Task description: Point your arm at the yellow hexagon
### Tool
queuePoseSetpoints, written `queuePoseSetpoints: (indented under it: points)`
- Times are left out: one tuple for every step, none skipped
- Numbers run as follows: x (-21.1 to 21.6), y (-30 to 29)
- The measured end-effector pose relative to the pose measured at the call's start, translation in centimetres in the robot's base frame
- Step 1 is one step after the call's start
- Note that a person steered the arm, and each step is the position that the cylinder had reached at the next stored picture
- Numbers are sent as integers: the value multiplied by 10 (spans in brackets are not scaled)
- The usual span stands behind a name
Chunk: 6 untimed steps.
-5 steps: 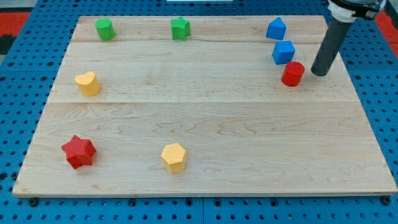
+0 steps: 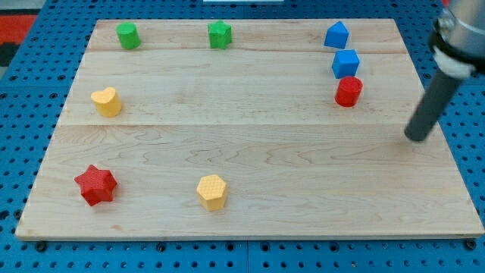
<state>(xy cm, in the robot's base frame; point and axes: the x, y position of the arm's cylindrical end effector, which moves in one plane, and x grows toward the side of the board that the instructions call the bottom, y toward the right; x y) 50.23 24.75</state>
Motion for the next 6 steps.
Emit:
queuePoseSetpoints:
  points:
    - [55,-55]
    - [88,-117]
    - [116,-156]
    - [116,-190]
    - [112,-246]
    - [108,-295]
